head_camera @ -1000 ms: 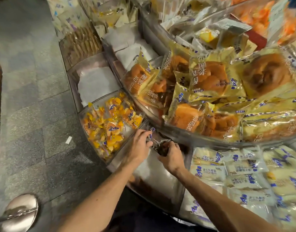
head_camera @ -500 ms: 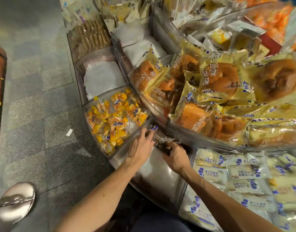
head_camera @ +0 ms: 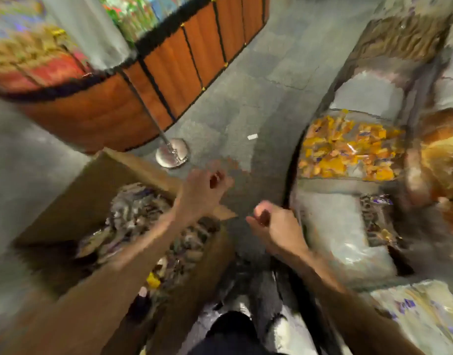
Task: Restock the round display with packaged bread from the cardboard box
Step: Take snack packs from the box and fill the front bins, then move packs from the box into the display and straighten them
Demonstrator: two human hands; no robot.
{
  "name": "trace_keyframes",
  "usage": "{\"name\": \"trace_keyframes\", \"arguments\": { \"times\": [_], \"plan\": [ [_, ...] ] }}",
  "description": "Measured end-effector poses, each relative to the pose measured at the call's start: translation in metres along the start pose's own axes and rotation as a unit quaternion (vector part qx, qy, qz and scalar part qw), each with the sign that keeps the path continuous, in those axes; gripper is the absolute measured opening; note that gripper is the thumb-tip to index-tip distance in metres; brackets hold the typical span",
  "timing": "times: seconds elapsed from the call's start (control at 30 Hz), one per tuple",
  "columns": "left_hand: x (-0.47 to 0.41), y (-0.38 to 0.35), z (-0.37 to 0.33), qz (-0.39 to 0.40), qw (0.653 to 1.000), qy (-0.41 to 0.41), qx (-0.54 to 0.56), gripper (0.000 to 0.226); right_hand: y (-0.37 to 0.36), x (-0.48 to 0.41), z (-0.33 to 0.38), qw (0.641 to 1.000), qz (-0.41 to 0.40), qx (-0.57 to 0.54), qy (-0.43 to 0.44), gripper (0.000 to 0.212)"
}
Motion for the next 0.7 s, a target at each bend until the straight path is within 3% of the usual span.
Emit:
{"name": "trace_keyframes", "arguments": {
  "times": [0.07, 0.17, 0.27, 0.37, 0.53, 0.6, 0.7],
  "plan": [
    [0.052, 0.015, 0.091, 0.010, 0.991, 0.130, -0.037, 0.012, -0.065, -0.009, 0.017, 0.994, 0.095, 0.029, 0.038, 0.021],
    [0.136, -0.009, 0.213, 0.082, 0.948, 0.304, -0.042, 0.018, -0.164, -0.021, 0.023, 0.966, 0.231, 0.093, 0.071, 0.013],
    [0.180, -0.029, 0.283, 0.119, 0.923, 0.366, -0.019, 0.024, -0.246, -0.042, 0.006, 0.926, 0.334, 0.169, 0.046, 0.015],
    [0.188, -0.042, 0.345, 0.125, 0.892, 0.433, 0.031, 0.028, -0.313, -0.075, -0.006, 0.894, 0.383, 0.229, 0.024, 0.014],
    [0.162, -0.069, 0.438, 0.097, 0.884, 0.458, -0.013, 0.045, -0.403, -0.138, -0.033, 0.887, 0.381, 0.259, -0.017, 0.040],
    [0.147, -0.084, 0.467, 0.108, 0.896, 0.421, -0.093, 0.060, -0.429, -0.160, -0.050, 0.892, 0.364, 0.267, -0.031, 0.061],
    [0.122, -0.103, 0.502, 0.146, 0.899, 0.320, -0.262, 0.085, -0.456, -0.191, -0.072, 0.901, 0.328, 0.283, 0.020, 0.071]
  ]
}}
Point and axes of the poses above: each hand's wrist, its own x-axis away from the middle knuckle, its own y-axis out of the back of the hand, z = x × y, the point moved 6 cm from there along -x, towards the middle knuckle, and after that the axes turned 14 degrees about -x, right-handed, at the moved point
